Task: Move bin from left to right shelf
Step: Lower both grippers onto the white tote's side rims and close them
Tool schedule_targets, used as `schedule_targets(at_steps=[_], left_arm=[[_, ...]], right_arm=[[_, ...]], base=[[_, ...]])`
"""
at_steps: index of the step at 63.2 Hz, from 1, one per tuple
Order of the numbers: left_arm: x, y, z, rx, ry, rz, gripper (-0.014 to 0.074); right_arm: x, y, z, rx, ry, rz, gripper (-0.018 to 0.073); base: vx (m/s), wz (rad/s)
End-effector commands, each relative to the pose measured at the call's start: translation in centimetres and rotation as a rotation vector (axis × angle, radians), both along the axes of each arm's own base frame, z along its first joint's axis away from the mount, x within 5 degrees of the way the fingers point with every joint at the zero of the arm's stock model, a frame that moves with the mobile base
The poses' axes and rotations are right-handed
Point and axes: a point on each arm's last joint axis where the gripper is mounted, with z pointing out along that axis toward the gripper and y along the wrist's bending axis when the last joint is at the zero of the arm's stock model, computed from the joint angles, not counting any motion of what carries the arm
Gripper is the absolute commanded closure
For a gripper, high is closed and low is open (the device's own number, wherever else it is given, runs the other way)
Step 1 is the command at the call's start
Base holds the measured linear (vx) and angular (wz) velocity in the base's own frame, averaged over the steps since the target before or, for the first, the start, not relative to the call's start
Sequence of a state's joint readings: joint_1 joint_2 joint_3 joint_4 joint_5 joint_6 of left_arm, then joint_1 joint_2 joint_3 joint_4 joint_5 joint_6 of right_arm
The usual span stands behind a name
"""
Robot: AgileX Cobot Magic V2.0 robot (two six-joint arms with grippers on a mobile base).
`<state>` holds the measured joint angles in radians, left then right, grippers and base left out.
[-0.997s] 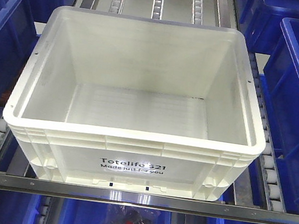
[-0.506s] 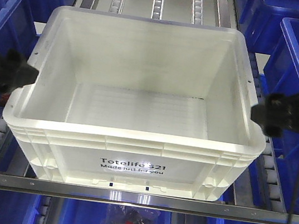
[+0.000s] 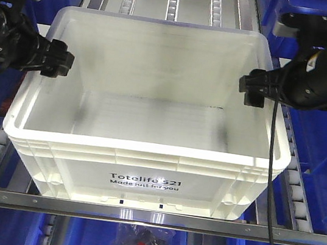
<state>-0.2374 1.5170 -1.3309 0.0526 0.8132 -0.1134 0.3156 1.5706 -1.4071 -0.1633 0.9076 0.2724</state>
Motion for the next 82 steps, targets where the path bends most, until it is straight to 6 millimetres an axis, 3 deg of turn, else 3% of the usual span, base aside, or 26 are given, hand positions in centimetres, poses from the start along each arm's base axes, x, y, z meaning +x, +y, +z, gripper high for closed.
schedule_targets(at_steps=[1,17,49,66,82], left_arm=[[0.7,-0.3,2.3,-0.038,-0.118,0.008,0.0016],[1.9,-0.2,0.9,-0.011,-0.079,0.068,0.0016],[1.4,-0.1,0.2,-0.009,0.011,0.08,0.002],[1.5,-0.3,2.4,-0.014,0.064,0.09,0.002],[1.4,-0.3,2.0,-0.007,0.115,0.094,0.002]], right_arm=[[0.7,-0.6,2.3,0.014,-0.09,-0.019,-0.0017],[1.9,-0.5,1.5,0.012,-0.052,-0.03,-0.0014],[2.0,-0.3,1.1,0.026,-0.02,-0.024,-0.0014],[1.8,-0.3,1.0,0.008,0.018,-0.02,0.0017],[2.0,-0.2,0.6,-0.012,0.091,-0.01,0.0074]], base=[[0.0,0.0],[0.0,0.0],[0.0,0.0],[0.0,0.0],[0.0,0.0]])
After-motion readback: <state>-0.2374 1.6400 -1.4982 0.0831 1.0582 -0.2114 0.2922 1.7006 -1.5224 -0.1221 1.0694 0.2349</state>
